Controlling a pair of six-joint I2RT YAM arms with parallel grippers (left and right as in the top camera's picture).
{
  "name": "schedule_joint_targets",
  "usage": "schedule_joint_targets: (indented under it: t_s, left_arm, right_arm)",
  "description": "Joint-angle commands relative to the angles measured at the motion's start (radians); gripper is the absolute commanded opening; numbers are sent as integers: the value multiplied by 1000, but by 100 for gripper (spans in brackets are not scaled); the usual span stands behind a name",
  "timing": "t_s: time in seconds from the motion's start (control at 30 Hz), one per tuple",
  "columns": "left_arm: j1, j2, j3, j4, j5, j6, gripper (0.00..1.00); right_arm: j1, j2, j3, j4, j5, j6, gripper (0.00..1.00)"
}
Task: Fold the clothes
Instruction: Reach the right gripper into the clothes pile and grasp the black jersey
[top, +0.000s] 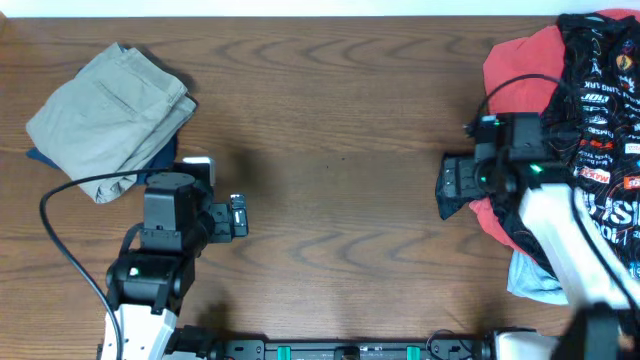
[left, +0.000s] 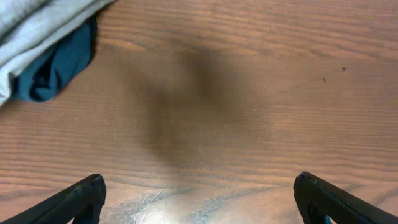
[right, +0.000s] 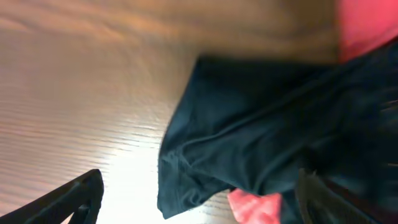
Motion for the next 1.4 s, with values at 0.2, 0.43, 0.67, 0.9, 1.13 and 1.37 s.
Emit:
schedule_joint_targets:
  t_s: [0.2,0.43,0.67,0.9,1.13,1.37]
  left_arm:
    - [6,13,19,1,3,-3,98]
    - [6,13,19,1,3,-3,98]
    - [6,13,19,5,3,-3,98]
    - [6,13,19,5,3,-4,98]
    - [6,13,19,5,3,-13,98]
    - [6,13,19,5,3,-13,98]
  right_arm:
    - [31,237,7,101,121,-12,93]
    - [34,316,7,116,130,8,2]
    - [7,175,111,12,130,71,1]
    - [-37,-25,359,-147,130,71,1]
    - [-32,-127,419,-177,-58,43,1]
    - [40,-238,513,-100,-534,26,1]
